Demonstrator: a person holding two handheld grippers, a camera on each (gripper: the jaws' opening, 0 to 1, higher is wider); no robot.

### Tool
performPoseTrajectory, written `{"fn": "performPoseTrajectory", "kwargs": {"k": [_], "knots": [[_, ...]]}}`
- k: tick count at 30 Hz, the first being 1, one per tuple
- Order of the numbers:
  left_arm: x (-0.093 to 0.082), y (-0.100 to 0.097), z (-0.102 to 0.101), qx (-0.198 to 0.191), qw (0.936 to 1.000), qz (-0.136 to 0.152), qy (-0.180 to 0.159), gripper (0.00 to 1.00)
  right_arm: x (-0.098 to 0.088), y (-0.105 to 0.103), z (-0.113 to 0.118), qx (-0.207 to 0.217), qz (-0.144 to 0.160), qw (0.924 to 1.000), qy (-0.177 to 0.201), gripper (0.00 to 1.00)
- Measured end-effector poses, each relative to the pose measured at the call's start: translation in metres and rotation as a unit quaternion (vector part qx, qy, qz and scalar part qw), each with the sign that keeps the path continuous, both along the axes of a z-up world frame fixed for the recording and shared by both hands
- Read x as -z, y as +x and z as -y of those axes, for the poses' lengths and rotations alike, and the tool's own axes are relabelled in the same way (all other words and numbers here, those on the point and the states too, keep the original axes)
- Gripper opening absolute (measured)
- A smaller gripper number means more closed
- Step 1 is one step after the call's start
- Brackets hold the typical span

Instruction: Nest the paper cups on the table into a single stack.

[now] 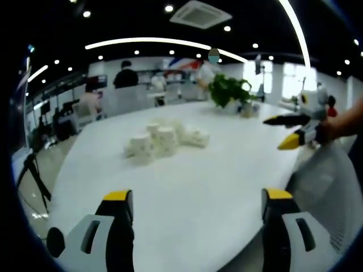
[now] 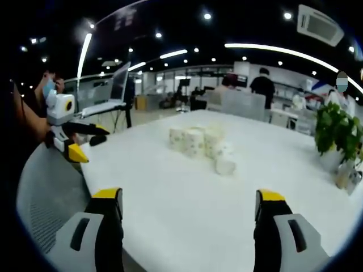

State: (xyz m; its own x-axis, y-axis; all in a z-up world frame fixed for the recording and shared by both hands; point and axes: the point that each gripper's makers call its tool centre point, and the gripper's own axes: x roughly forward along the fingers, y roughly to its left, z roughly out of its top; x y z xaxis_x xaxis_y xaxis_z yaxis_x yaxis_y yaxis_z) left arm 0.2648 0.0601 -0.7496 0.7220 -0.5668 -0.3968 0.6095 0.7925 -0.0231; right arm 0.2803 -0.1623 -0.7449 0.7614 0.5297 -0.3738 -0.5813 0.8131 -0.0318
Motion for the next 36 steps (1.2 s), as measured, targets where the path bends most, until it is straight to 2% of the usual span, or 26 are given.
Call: {"fn": "performPoseTrajectory", "kwargs": {"k": [3,5,9,10,11,13,14,15,19,20,21,22,24,26,32,36], "knots": [[0.000,0.000,0.000,0.000,1.0000,0.000,0.001,0.93,0.003,0.000,-0.001,-0.004,-0.003,1.0000,-0.005,0.95],[0.001,0.000,0.000,0.001,1.0000,0.000,0.001,0.93,0.019,-0.005,-0.002,-0.014,-0.038,0.9988,-0.028,0.94],[0.000,0.000,0.000,-0.001,1.0000,0.001,0.002,0.93,0.033,-0.013,-0.014,-0.051,-0.074,0.9952,-0.037,0.94],[0.000,0.000,-0.001,-0.001,1.0000,0.001,0.002,0.93,0.044,-0.016,-0.010,-0.056,-0.092,0.9920,-0.066,0.94],[0.000,0.000,-0.001,-0.002,1.0000,0.001,0.002,0.93,0.049,-0.016,-0.008,-0.059,-0.098,0.9900,-0.082,0.95],[-0.001,0.000,-0.001,-0.003,1.0000,0.003,0.003,0.93,0.049,-0.010,-0.011,-0.059,-0.100,0.9903,-0.076,0.96],[-0.001,0.000,-0.002,-0.003,1.0000,0.004,0.003,0.93,0.055,-0.008,-0.003,-0.053,-0.124,0.9859,-0.099,0.96],[-0.001,0.001,-0.002,-0.004,1.0000,0.005,0.004,0.93,0.057,-0.004,0.000,-0.051,-0.135,0.9835,-0.110,0.95],[-0.001,0.001,-0.003,-0.006,1.0000,0.005,0.005,0.93,0.046,0.024,0.002,-0.066,-0.161,0.9752,-0.137,0.96],[-0.001,0.001,-0.003,-0.007,0.9999,0.006,0.006,0.93,0.044,0.027,0.003,-0.076,-0.175,0.9700,-0.150,0.95],[0.000,0.002,-0.004,-0.007,0.9999,0.006,0.008,0.92,0.043,0.029,0.006,-0.089,-0.204,0.9595,-0.172,0.93],[0.001,0.002,-0.004,-0.007,0.9998,0.004,0.016,0.93,0.041,0.034,0.010,-0.083,-0.216,0.9558,-0.181,0.94],[0.004,0.002,-0.003,-0.003,0.9997,0.003,0.023,0.93,0.027,0.051,0.006,-0.092,-0.219,0.9552,-0.177,0.95],[0.006,0.002,-0.003,-0.002,0.9995,0.004,0.032,0.93,0.022,0.054,0.008,-0.098,-0.254,0.9448,-0.182,0.94],[0.005,0.004,-0.005,-0.007,0.9992,0.007,0.038,0.92,-0.001,0.097,0.006,-0.107,-0.260,0.9371,-0.207,0.92],[0.005,0.005,-0.006,-0.008,0.9992,0.009,0.038,0.92,-0.014,0.118,-0.001,-0.120,-0.265,0.9299,-0.226,0.98]]}}
